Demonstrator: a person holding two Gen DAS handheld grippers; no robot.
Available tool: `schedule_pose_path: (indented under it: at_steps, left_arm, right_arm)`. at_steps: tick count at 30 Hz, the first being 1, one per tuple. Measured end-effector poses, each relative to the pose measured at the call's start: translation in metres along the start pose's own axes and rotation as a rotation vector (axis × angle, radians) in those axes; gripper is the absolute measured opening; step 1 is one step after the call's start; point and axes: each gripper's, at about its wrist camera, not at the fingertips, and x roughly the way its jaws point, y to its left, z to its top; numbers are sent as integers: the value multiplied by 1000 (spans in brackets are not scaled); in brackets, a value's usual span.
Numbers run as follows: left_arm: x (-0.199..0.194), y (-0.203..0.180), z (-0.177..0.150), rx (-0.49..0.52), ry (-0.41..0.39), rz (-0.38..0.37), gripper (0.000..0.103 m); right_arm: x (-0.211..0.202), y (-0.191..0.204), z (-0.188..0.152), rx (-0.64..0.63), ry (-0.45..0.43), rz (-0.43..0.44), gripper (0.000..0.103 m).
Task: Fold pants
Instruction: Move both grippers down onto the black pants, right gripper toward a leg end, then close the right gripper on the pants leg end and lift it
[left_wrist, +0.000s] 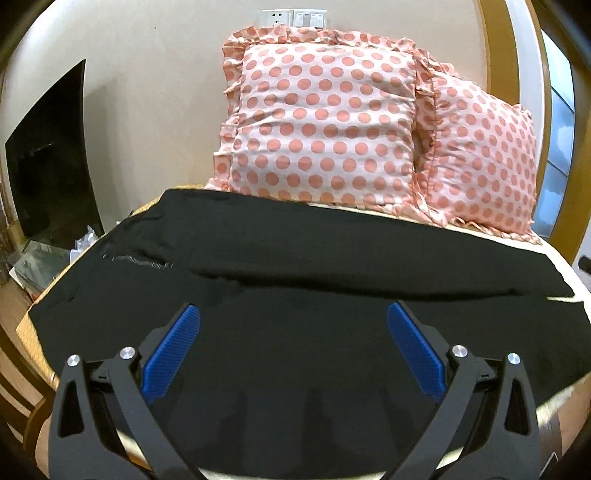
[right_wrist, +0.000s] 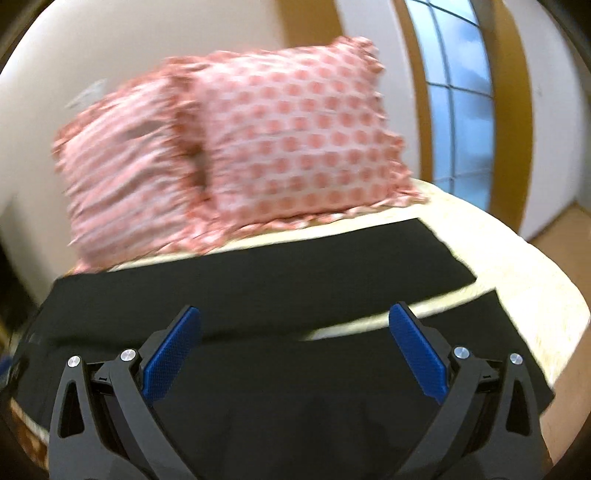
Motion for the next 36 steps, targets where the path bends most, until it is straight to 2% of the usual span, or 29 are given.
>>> schedule_pose_path:
  at_steps: [4,7,9,11,14,18,20,24,28,30,31,33,36]
  left_arm:
    - [15,-4,13,11,-16,37,101]
    - [30,-4,27,23,-18,64,101]
    - [41,-2,37,32,-36,88,101]
    - [50,0,41,28,-48,102,101]
    - [69,8,42,2,-25,111,101]
    - [88,15,37,-26,21,91,101]
    - [93,14,36,-20,43,68,101]
    - [98,11,34,-7,70,31,101]
    - [102,12,35,-12,88,23,101]
    - [103,13,35,-18,96,24,101]
    - [104,14,35,-22,102,23,101]
    - [106,15,35,-30,111,24,101]
    - [105,18,34,-44,110,29,101]
  right_arm:
    - [60,-21,42,39,39,-153,102]
    - [99,-33,65,72,95,-217,102]
    - [128,-40,77,87,134,-271,98]
    - [159,-47,89,104,185,-338,93]
    - [206,-64,101,147,259,-442,78]
    - [246,-89,102,270,337,-520,65]
    - [262,-93,101,282,368,-559,65]
    - [279,-95,100,287,390,-597,63]
    - [288,-103,100,283,383,-609,59]
    - [280,-101,99,268,365,-593,46]
    - [277,-102,97,267,354,-583,43]
    - [271,-105,96,273,343,-580,19]
    - [257,-118,91,333,309,-501,6]
